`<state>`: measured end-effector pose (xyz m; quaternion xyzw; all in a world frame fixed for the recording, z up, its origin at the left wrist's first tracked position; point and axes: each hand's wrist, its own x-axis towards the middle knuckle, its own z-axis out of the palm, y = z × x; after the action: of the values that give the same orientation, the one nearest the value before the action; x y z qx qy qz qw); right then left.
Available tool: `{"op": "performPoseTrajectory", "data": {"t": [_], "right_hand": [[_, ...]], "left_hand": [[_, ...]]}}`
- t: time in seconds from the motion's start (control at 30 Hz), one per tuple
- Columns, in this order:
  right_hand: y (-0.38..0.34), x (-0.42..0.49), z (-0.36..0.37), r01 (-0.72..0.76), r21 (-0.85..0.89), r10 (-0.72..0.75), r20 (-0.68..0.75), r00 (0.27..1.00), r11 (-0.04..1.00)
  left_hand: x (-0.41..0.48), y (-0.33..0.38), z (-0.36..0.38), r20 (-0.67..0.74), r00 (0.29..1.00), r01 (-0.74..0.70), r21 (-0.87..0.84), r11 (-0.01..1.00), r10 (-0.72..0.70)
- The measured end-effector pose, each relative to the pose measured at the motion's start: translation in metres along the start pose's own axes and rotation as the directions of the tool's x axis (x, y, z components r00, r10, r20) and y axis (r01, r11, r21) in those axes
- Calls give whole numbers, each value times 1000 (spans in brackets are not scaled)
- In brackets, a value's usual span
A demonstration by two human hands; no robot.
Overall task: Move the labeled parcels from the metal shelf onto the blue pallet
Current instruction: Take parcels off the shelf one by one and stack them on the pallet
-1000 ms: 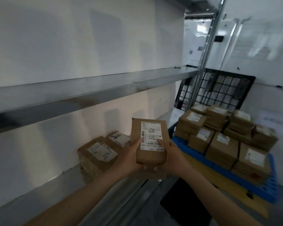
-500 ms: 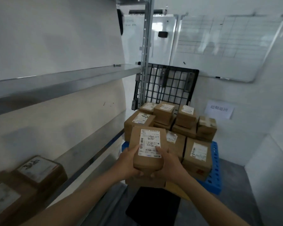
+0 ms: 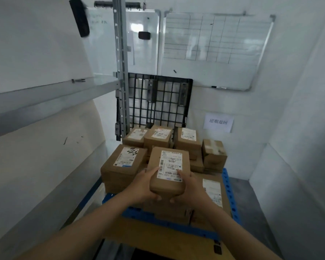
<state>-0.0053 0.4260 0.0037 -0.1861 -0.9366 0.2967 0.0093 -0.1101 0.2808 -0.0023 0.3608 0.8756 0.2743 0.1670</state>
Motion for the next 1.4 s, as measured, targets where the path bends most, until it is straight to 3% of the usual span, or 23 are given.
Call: {"op": "performPoseTrajectory", "data": {"t": [0.33,0.8,1.07,1.23,1.4], "right_hand": [[2,91,15,-117,32,116,19,993,993],[-1,123,33,-55,48,53,48,997,997],[5,121,41,-38,16,36,86,996,999],[5,121,30,-36,-51,43,140,989,998],[-2,122,13,-36,-117,56,176,983,992]], "left_hand": [[90,-37,-18,98,995,5,62,998,-11],[107,-61,-31,96,994,43,154,987,-58],[104,-71,-22,106,991,67,106,992,-78],[108,-76,-32,142,987,75,-23,997,-71],[108,-79,-32,145,989,36,-4,999,-35]]}}
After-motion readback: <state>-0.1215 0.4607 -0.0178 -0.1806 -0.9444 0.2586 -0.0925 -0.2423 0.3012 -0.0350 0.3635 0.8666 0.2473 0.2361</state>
